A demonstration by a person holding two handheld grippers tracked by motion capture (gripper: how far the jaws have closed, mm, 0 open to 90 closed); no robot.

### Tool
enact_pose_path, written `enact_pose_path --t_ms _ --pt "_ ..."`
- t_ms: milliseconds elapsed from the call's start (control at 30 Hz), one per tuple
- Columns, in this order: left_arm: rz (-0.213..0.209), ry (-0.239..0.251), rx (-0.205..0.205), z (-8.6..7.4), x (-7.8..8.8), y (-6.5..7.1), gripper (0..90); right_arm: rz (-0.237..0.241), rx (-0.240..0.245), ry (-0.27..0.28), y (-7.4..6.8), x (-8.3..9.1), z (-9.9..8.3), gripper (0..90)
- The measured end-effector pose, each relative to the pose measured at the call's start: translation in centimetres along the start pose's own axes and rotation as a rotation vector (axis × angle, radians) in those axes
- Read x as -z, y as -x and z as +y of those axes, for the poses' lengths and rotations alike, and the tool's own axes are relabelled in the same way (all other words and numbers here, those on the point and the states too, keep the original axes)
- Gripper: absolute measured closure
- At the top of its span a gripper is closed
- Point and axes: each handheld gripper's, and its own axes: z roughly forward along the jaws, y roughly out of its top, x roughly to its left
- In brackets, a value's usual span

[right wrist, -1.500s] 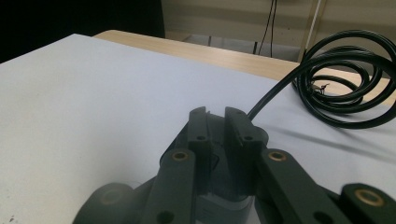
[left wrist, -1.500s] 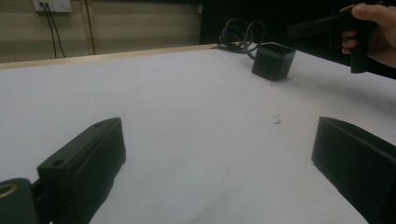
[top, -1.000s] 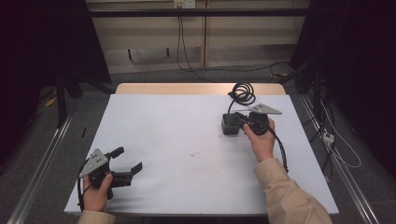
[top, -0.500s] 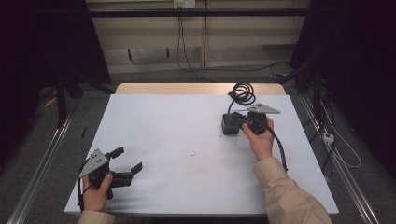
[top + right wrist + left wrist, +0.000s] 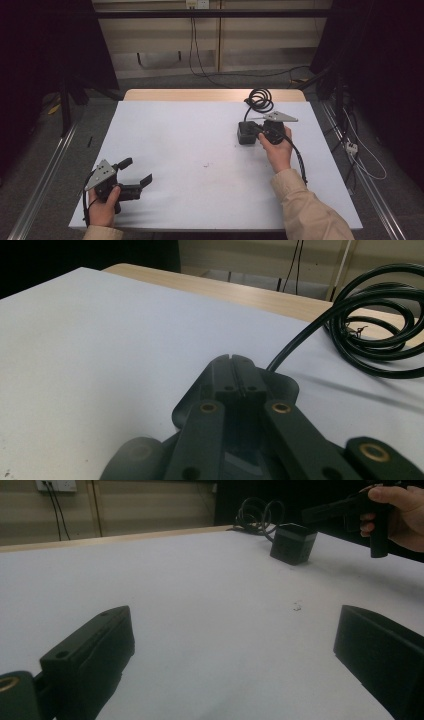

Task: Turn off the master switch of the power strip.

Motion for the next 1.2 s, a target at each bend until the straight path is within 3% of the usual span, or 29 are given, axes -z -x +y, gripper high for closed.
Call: enact_pose_path --t_ms 300,633,1200 --pt "0.001 -0.001 -0.001 0.0 0.06 0.0 2.4 -0.011 0.024 -0.011 0.02 -0.12 -0.16 90.0" --pt "0.003 0.0 -0.002 0.01 0.08 0.05 2.5 0.003 0.013 -0.025 -0.01 -0.29 -0.35 90.0" --pt "0.004 0.002 -0.004 0.01 0.14 0.06 2.5 0.006 0.037 -0.029 -0.46 -0.64 -0.59 90.0"
